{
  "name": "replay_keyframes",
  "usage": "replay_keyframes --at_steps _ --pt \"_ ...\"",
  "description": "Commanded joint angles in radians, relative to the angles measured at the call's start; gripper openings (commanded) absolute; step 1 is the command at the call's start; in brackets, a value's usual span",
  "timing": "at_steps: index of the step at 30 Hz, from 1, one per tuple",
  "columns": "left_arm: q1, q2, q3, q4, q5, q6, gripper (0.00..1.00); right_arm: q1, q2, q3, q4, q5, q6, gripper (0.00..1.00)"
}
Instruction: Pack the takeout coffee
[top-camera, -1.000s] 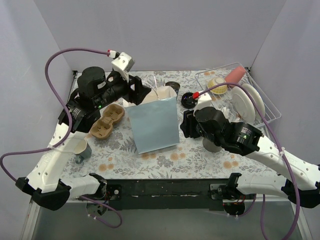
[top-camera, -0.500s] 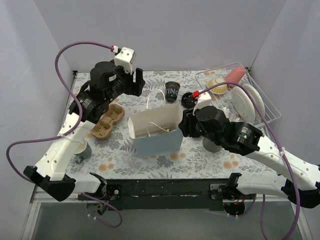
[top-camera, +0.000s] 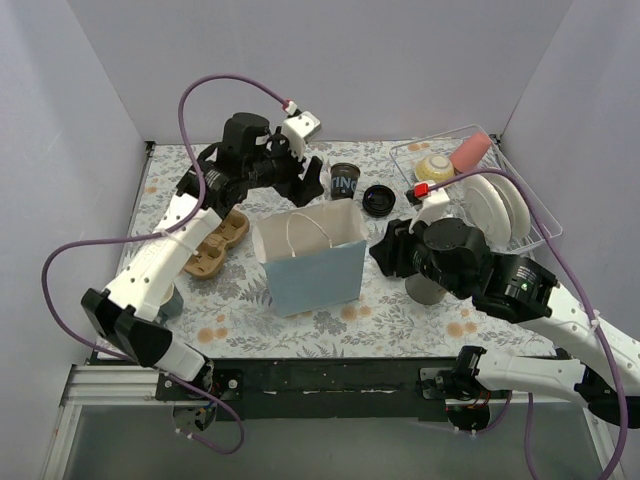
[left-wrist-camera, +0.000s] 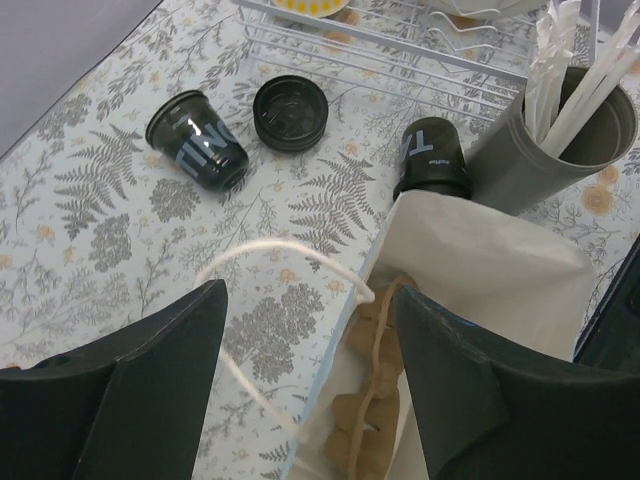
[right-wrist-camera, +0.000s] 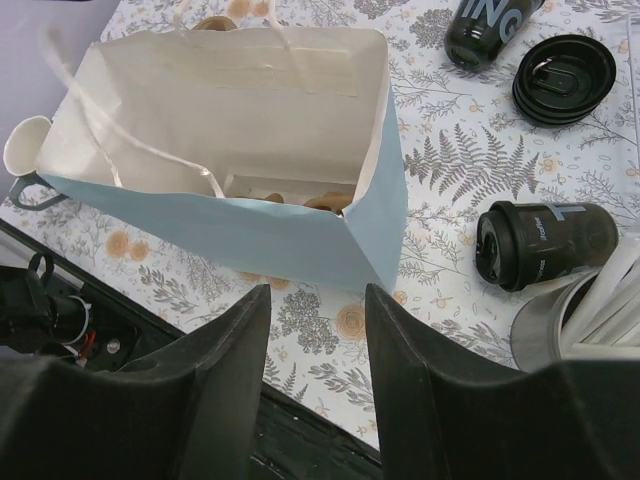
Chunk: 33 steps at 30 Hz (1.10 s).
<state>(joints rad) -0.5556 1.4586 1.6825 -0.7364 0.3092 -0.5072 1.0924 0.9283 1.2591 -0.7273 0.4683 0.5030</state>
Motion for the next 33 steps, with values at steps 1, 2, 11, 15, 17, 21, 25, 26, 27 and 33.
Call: replay_keyframes --at_steps 1,2,11,15,17,21,25,26,27,33 --pt "0.0 0.09 0.114 -0.017 0.14 0.107 0.67 -0.005 -0.043 -0.01 -0.001 0.027 0.022 0.51" --pt "-0.001 0.106 0.134 -0.026 0.16 0.125 0.67 -0.005 -0.051 -0.01 -0.009 0.032 0.028 0.51" --pt "-0.113 0.235 0.181 -0.113 0.134 0.243 0.67 -0.005 -0.123 -0.021 -0.072 0.062 0.077 0.51" --pt "-0.127 0.249 0.152 -0.124 0.085 0.249 0.58 -0.005 -0.138 -0.018 -0.084 0.069 0.085 0.51" --pt "-0.127 0.249 0.144 -0.112 0.035 0.224 0.43 -0.005 -0.14 -0.012 -0.087 0.072 0.086 0.51" --pt "-0.127 0.247 0.163 -0.103 -0.083 0.104 0.08 -0.005 -0.126 0.011 -0.078 0.075 0.08 0.52" --pt "-0.127 0.258 0.235 -0.147 -0.177 -0.141 0.0 -0.006 -0.086 0.055 -0.066 0.073 0.066 0.54" --pt "-0.125 0.266 0.288 -0.188 -0.205 -0.192 0.0 -0.003 -0.074 0.068 -0.067 0.073 0.054 0.56" --pt "-0.122 0.273 0.316 -0.217 -0.258 -0.239 0.0 -0.005 -0.047 0.092 -0.075 0.073 0.049 0.57" --pt "-0.047 0.227 0.297 -0.36 -0.515 -0.787 0.0 -0.005 0.032 0.134 -0.044 0.02 0.014 0.58"
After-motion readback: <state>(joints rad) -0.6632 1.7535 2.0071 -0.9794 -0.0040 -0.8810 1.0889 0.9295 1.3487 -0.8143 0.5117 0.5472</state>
